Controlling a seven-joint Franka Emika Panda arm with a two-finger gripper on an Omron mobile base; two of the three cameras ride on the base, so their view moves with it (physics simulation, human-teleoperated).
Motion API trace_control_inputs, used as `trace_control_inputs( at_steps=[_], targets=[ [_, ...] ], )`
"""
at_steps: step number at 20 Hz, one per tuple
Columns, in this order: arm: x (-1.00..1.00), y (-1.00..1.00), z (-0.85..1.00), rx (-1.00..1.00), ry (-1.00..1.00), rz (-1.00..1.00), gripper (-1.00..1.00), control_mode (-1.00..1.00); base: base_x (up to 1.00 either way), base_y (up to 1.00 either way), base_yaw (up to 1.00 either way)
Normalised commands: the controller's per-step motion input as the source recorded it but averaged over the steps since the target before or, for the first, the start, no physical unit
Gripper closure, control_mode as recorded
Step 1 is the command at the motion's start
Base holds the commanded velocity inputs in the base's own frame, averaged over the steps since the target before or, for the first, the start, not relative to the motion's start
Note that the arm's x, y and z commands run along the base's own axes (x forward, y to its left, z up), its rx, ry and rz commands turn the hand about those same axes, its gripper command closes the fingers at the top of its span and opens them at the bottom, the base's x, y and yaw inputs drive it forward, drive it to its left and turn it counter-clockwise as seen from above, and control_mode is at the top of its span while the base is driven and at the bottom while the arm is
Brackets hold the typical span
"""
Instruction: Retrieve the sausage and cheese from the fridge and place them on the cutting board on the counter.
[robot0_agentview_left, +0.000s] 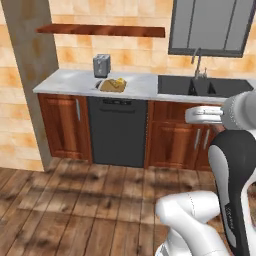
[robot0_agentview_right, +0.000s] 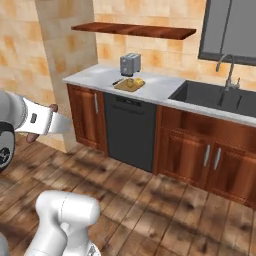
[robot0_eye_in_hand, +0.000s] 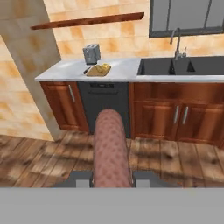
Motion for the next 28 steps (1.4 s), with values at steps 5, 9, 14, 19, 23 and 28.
trace_control_inputs(
  at_steps=[5,9,14,19,23,28],
  targets=[
    [0.0,0.0,0.0,0.0,0.0,0.0,1.0,1.0,1.0,0.54,0.31],
    [0.0,0.0,0.0,0.0,0.0,0.0,1.0,1.0,0.94,0.64,0.01],
    [0.0,0.0,0.0,0.0,0.0,0.0,1.0,1.0,0.62,0.15,-0.11],
    [0.0,0.0,0.0,0.0,0.0,0.0,1.0,1.0,0.75,-0.1,-0.42],
    [0.0,0.0,0.0,0.0,0.0,0.0,1.0,1.0,1.0,-0.01,-0.42],
    [0.0,0.0,0.0,0.0,0.0,0.0,1.0,1.0,0.81,0.42,-0.26]
  ],
)
